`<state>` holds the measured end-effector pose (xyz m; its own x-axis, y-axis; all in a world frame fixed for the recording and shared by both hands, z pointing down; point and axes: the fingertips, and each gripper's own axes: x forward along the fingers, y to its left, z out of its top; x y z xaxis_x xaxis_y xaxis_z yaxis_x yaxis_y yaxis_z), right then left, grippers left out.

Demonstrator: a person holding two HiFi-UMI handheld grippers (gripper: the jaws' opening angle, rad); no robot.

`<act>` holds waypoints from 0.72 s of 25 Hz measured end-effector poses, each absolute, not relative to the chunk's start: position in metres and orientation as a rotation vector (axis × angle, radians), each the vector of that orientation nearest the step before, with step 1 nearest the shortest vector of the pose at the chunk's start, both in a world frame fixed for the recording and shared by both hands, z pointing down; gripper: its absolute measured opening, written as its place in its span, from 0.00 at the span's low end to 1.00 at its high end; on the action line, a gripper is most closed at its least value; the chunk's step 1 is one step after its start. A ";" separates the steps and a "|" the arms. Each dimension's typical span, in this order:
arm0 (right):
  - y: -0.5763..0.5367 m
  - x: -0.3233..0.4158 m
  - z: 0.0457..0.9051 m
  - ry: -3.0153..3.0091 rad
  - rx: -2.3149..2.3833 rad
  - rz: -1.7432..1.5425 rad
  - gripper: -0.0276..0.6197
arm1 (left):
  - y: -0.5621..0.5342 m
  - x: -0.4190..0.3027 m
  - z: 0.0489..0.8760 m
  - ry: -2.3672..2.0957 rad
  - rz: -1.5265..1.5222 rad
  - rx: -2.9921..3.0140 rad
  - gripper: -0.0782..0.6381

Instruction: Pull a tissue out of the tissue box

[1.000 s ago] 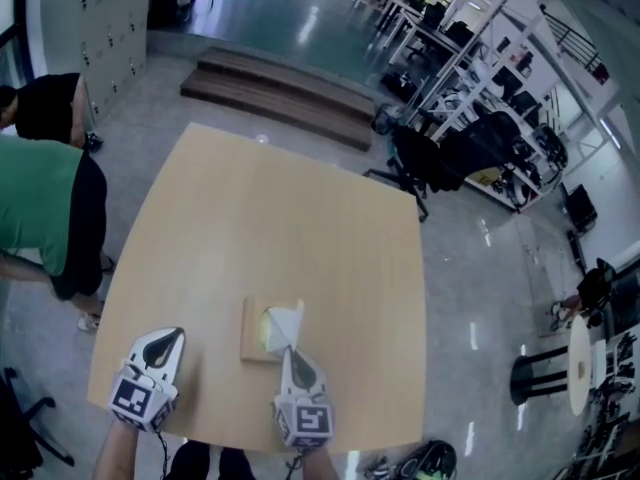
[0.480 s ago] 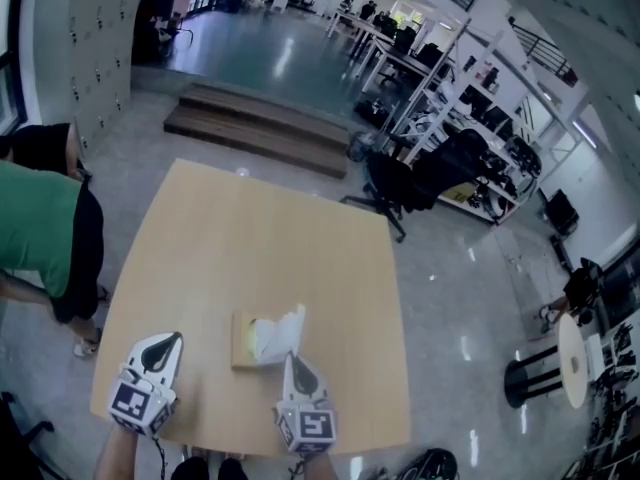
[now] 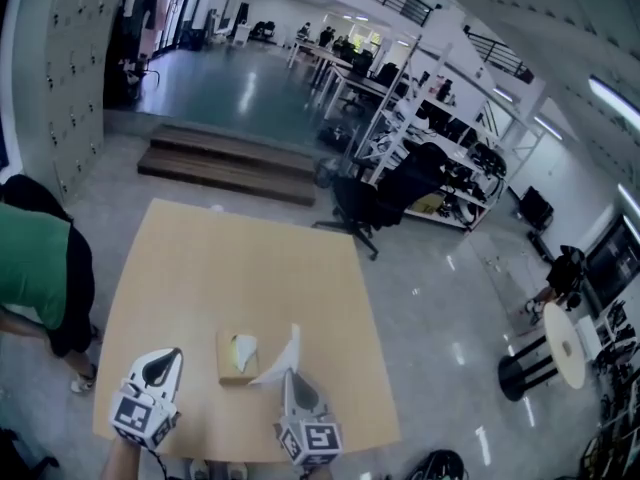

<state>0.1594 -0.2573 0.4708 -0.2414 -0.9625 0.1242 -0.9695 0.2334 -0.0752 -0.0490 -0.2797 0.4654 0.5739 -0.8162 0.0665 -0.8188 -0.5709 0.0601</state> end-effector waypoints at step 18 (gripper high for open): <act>-0.224 0.180 0.444 -2.468 1.912 0.088 0.05 | -0.265 -0.036 0.441 -1.467 0.029 2.792 0.12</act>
